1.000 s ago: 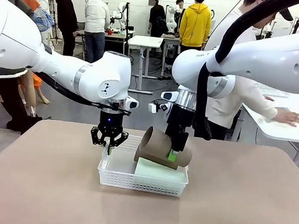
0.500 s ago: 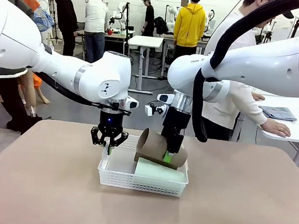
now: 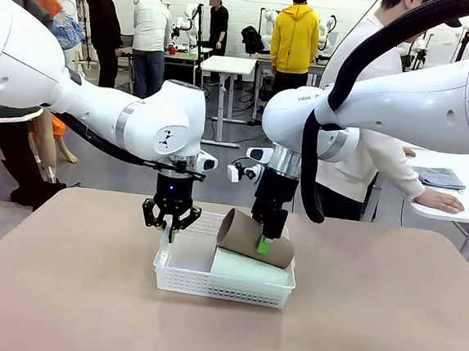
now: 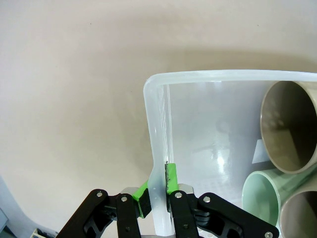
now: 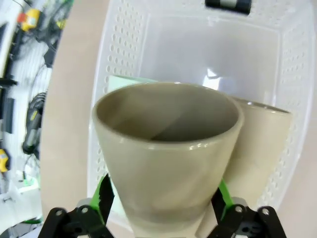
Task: Clean and organize the cups into the basket.
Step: Pick up the Reusable plastic cup from the right side of the table and stack it inside the Organizing basket in the center of the table.
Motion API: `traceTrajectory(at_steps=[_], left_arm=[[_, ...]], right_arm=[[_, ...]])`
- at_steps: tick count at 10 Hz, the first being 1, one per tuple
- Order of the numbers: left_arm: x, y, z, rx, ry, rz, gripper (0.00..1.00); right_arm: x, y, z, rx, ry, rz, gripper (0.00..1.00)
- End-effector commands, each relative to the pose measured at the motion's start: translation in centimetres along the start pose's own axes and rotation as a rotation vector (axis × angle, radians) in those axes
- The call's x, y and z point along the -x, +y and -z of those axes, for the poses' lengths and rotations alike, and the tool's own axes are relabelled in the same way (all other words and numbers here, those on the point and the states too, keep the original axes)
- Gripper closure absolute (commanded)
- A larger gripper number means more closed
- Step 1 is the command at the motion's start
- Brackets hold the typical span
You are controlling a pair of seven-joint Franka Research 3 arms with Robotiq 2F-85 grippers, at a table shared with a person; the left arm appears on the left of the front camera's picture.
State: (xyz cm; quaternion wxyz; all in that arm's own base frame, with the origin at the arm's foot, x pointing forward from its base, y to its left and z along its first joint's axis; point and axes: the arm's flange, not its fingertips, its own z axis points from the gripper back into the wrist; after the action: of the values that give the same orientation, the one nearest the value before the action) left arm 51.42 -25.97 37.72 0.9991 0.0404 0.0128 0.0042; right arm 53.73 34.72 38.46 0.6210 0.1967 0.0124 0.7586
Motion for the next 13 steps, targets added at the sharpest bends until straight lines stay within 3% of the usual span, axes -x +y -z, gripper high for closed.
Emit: traceTrajectory(at_steps=[1, 4, 7, 9, 13], left_arm=[[0.0, 0.0, -0.1, -0.001, -0.002, -0.003, 1.00], [0.0, 0.0, -0.1, -0.001, -0.002, -0.003, 1.00], [0.0, 0.0, -0.1, -0.001, -0.002, -0.003, 1.00], [0.0, 0.0, -0.1, -0.001, -0.002, -0.003, 1.00], [0.0, 0.0, -0.1, -0.001, -0.002, -0.003, 1.00]], right_arm=[[-0.2, 0.3, -0.9, 0.023, -0.004, -0.002, 0.00], [1.8, 2.9, -4.4, 0.074, -0.108, -0.022, 0.00], [9.9, 8.8, -10.8, 0.203, -0.360, -0.021, 0.00], [15.3, 13.0, -12.3, 0.300, -0.447, -0.001, 0.00], [26.5, 20.6, -12.2, 0.376, -0.768, -0.028, 0.00]])
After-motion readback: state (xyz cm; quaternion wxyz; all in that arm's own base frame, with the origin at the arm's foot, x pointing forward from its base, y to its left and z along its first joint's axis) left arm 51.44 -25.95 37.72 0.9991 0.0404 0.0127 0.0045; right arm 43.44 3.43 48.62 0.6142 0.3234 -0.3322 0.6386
